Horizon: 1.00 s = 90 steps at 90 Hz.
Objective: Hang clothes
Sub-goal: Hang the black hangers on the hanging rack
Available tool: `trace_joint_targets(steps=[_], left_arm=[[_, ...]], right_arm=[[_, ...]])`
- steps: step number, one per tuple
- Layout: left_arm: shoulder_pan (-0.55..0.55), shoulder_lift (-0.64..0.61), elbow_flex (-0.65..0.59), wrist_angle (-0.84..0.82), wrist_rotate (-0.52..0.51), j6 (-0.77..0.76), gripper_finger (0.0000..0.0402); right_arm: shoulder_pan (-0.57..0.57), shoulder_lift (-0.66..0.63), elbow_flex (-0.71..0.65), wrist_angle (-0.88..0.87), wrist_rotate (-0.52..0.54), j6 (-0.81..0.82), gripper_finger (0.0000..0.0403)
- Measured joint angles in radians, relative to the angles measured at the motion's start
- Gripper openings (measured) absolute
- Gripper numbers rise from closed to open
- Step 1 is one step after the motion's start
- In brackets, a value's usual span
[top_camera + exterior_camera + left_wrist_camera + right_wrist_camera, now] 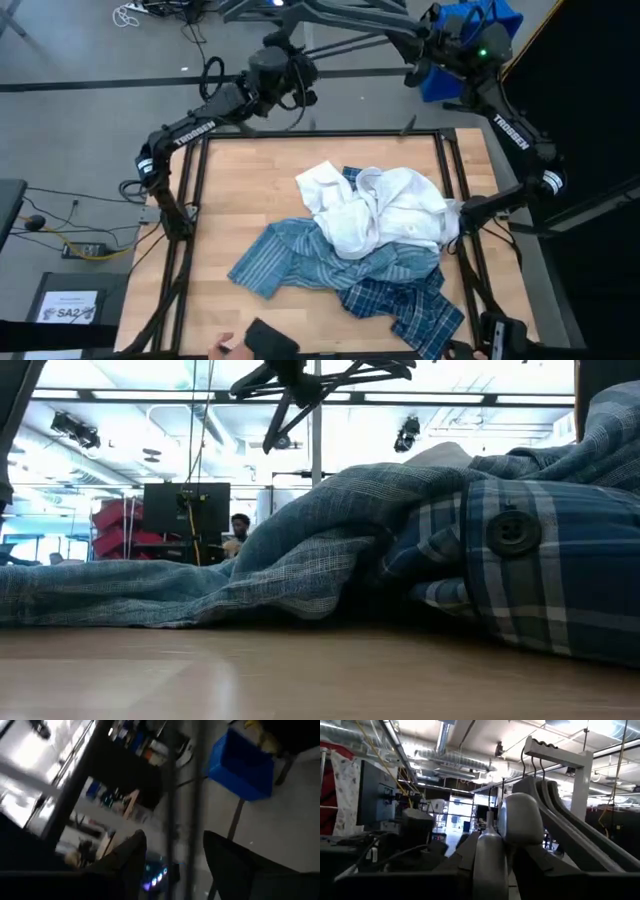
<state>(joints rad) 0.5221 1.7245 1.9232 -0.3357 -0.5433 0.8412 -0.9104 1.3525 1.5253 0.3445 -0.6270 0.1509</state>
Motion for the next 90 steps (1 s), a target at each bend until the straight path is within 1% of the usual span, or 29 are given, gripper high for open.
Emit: trace_joint_targets(steps=[5, 15, 22, 32, 42, 48, 54, 62, 67, 70, 78, 90], left_arm=[[0.026, 0.007, 0.0, 0.001, 0.023, -0.014, 0.0179], [0.069, 0.018, 0.0, -0.002, 0.101, -0.039, 0.0179], [0.082, 0.028, 0.0, -0.002, 0.144, -0.058, 0.0179], [0.093, 0.034, 0.0, 0.003, 0.161, -0.059, 0.0178], [0.101, 0.049, 0.001, 0.022, 0.14, -0.033, 0.0169], [0.105, 0.055, 0.0, 0.047, 0.109, 0.002, 0.0154], [0.106, 0.056, 0.0, 0.077, 0.068, 0.035, 0.0128], [0.105, 0.056, 0.0, 0.111, 0.018, 0.079, 0.0073], [0.106, 0.056, 0.0, 0.121, 0.009, 0.111, 0.0031], [0.106, 0.055, 0.0, 0.128, 0.008, 0.124, 0.0016], [0.099, 0.053, 0.001, 0.154, -0.005, 0.174, 0.0005], [0.087, 0.049, 0.027, 0.153, -0.064, 0.232, 0.0002]], right_arm=[[0.0, 0.0, 0.0, 0.002, 0.001, 0.001, 0.0056], [0.0, 0.0, 0.0, 0.007, -0.003, 0.006, 0.0056], [0.0, 0.0, 0.0, 0.015, 0.002, 0.01, 0.0056], [0.0, 0.0, 0.0, 0.022, -0.002, 0.017, 0.0056], [0.0, 0.0, 0.0, 0.022, 0.003, 0.022, 0.0056], [0.001, 0.0, 0.0, 0.023, 0.006, 0.025, 0.0056], [0.004, 0.0, 0.0, 0.031, 0.01, 0.024, 0.0056], [0.005, 0.0, 0.0, 0.034, 0.005, 0.027, 0.0056], [0.005, 0.0, 0.0, 0.034, 0.005, 0.029, 0.0056], [0.005, 0.0, 0.0, 0.033, 0.005, 0.03, 0.0056], [0.006, -0.001, 0.001, 0.036, 0.003, 0.031, 0.0056], [0.001, -0.002, 0.002, 0.03, 0.001, 0.033, 0.0056]])
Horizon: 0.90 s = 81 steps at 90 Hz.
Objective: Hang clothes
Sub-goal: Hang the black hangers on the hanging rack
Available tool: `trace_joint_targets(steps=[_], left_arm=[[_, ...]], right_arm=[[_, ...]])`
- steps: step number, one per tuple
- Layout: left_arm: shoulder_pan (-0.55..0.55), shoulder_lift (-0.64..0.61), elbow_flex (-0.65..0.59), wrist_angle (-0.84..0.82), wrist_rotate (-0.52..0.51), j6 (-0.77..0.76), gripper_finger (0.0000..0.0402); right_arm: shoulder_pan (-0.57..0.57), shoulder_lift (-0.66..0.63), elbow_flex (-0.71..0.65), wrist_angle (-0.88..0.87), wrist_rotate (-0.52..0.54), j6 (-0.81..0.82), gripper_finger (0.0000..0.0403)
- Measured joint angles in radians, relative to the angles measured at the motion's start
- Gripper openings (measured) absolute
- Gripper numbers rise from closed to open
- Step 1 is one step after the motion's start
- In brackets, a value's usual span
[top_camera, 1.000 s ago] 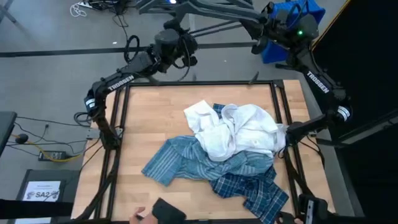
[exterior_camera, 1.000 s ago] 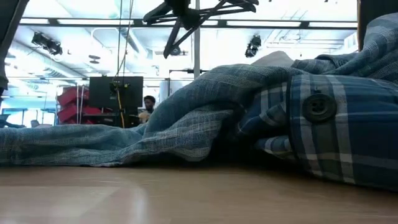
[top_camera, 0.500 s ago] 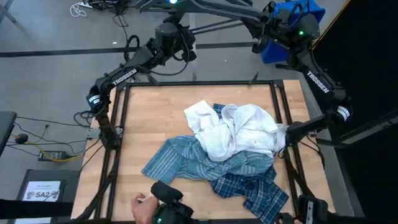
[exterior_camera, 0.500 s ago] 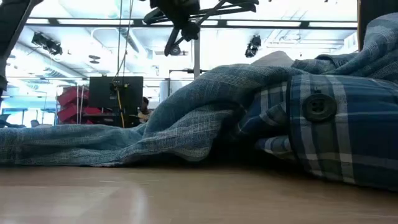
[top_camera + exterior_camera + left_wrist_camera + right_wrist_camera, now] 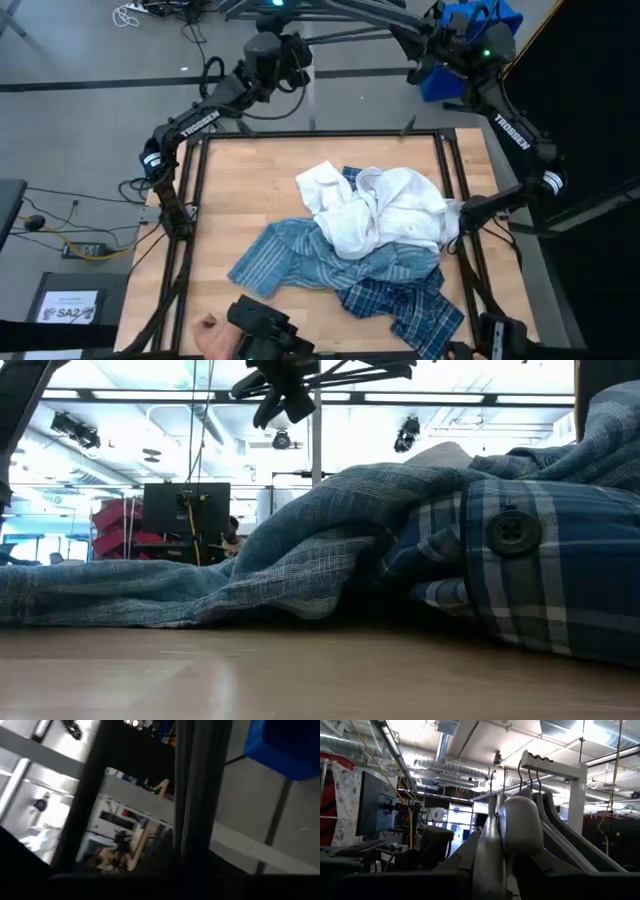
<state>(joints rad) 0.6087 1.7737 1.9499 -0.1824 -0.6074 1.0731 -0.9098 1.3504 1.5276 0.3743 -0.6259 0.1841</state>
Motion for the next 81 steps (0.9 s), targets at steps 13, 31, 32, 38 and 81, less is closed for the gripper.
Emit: trace_joint_targets(steps=[13, 31, 32, 38, 81], left_arm=[[-0.008, 0.0, 0.044, -0.014, -0.042, 0.061, 0.0002], [-0.013, 0.0, 0.115, -0.038, -0.058, 0.128, 0.0001], [-0.013, 0.0, 0.119, -0.039, -0.058, 0.131, 0.0001], [-0.013, 0.0, 0.142, -0.052, -0.058, 0.153, 0.0001], [-0.014, 0.0, 0.193, -0.101, -0.051, 0.177, 0.0001]], right_arm=[[-0.01, 0.0, 0.0, -0.004, -0.006, 0.006, 0.0056], [-0.028, 0.0, 0.0, -0.002, 0.005, 0.008, 0.0056], [-0.029, 0.0, 0.0, -0.002, 0.006, 0.009, 0.0056], [-0.037, 0.002, 0.0, -0.004, 0.008, 0.019, 0.0056], [-0.04, 0.004, 0.0, -0.009, 0.061, 0.038, 0.0056]])
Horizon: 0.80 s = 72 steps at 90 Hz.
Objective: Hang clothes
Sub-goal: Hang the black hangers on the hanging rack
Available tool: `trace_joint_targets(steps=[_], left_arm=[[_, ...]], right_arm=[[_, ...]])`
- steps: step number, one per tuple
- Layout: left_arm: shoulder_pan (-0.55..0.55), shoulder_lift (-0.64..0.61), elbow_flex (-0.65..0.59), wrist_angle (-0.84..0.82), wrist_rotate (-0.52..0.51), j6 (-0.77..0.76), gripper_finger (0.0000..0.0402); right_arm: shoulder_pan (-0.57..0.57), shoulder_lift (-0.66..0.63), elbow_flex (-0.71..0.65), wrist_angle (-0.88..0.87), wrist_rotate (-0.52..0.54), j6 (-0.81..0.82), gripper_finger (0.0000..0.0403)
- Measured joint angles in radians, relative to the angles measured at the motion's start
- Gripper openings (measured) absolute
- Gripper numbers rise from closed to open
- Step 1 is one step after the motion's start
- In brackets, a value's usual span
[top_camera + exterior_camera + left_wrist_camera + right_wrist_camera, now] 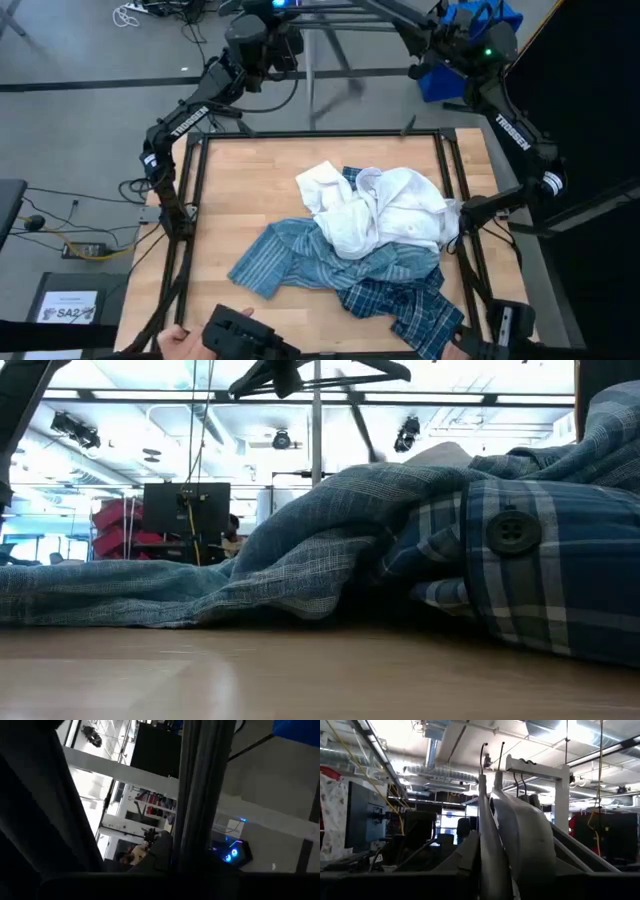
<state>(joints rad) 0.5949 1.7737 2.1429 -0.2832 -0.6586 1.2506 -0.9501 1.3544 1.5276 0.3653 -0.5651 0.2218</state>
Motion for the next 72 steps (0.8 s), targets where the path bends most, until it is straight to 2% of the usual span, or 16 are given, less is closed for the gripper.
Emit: trace_joint_targets(steps=[51, 72], left_arm=[[0.0, 0.0, 0.002, 0.01, -0.012, 0.031, 0.0], [-0.001, 0.0, 0.002, 0.06, -0.037, 0.1, 0.0]], right_arm=[[-0.002, 0.001, -0.001, -0.001, -0.007, 0.002, 0.0056], [-0.001, 0.007, -0.002, 0.0, 0.017, 0.005, 0.0056]])
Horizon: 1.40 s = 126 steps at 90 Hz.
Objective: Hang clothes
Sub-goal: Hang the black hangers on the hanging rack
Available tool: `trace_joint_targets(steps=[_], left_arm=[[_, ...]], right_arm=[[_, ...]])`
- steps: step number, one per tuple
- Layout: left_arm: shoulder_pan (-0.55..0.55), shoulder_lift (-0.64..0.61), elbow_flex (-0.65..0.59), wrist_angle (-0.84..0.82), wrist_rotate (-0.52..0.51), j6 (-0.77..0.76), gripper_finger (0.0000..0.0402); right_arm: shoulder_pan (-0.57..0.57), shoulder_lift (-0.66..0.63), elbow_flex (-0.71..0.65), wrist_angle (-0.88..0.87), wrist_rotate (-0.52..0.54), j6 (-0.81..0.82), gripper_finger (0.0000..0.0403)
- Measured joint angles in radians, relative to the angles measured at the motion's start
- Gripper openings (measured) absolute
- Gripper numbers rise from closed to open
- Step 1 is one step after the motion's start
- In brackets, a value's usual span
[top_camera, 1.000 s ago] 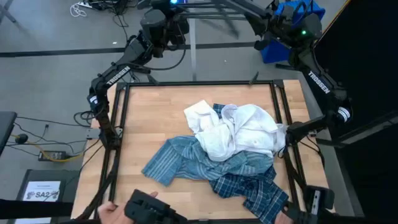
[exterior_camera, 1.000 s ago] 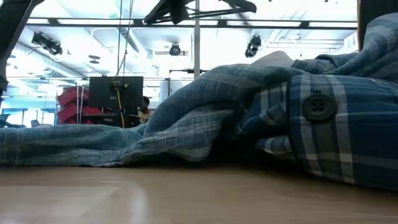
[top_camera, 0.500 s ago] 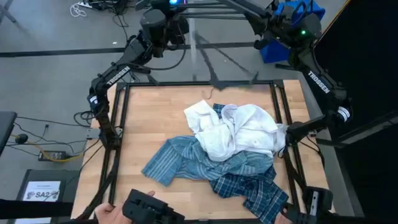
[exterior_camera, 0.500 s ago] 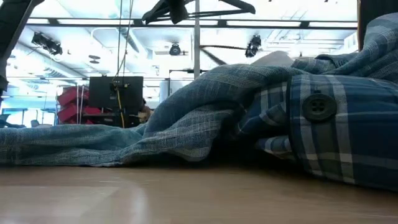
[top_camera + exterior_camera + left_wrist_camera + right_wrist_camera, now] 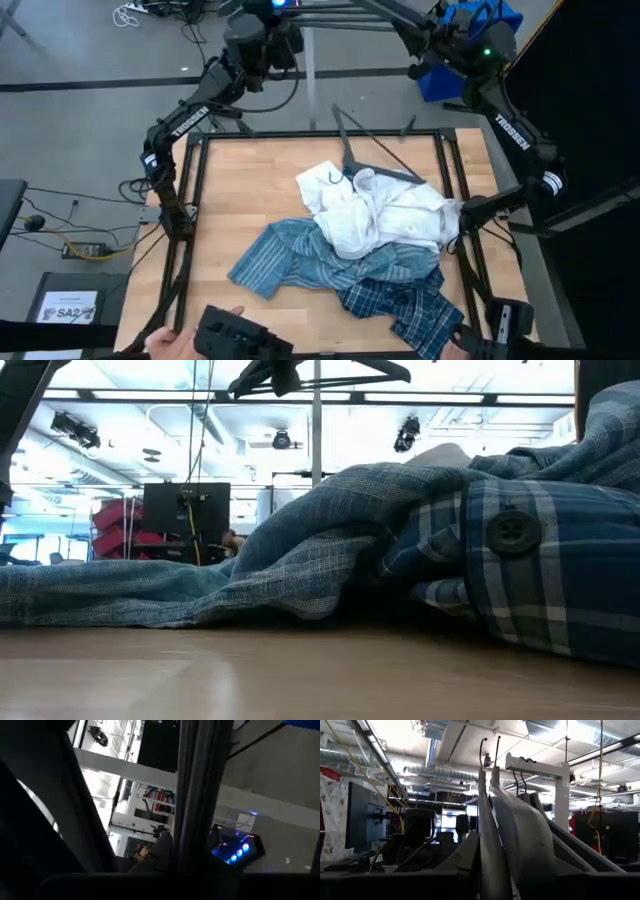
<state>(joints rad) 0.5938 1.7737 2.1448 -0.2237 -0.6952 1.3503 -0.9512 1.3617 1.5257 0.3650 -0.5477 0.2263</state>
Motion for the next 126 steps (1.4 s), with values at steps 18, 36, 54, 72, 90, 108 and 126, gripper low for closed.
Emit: trace_joint_targets(steps=[18, 36, 54, 72, 90, 108, 126], left_arm=[[0.001, 0.0, 0.036, -0.045, -0.019, 0.012, 0.0], [0.012, 0.0, 0.058, -0.114, -0.044, 0.011, 0.0], [0.014, 0.0, 0.058, -0.144, -0.033, 0.007, 0.0], [0.013, 0.0, 0.058, -0.134, -0.022, 0.028, 0.0], [0.012, 0.0, 0.058, -0.148, -0.026, 0.028, 0.0], [0.014, 0.0, 0.059, -0.231, -0.015, -0.031, 0.0], [0.014, 0.0, 0.062, -0.27, 0.011, -0.088, 0.0004]], right_arm=[[-0.01, 0.054, 0.001, 0.044, 0.009, 0.071, 0.0056], [-0.015, 0.109, 0.002, 0.124, -0.009, 0.154, 0.0056], [-0.047, 0.109, 0.0, 0.094, -0.012, 0.223, 0.0056], [-0.102, 0.11, 0.0, 0.076, -0.048, 0.303, 0.0056], [-0.109, 0.11, 0.001, 0.046, -0.066, 0.307, 0.0056], [-0.109, 0.108, 0.002, -0.061, -0.097, 0.237, 0.0056], [-0.11, 0.108, 0.001, -0.05, -0.112, 0.219, 0.0071]])
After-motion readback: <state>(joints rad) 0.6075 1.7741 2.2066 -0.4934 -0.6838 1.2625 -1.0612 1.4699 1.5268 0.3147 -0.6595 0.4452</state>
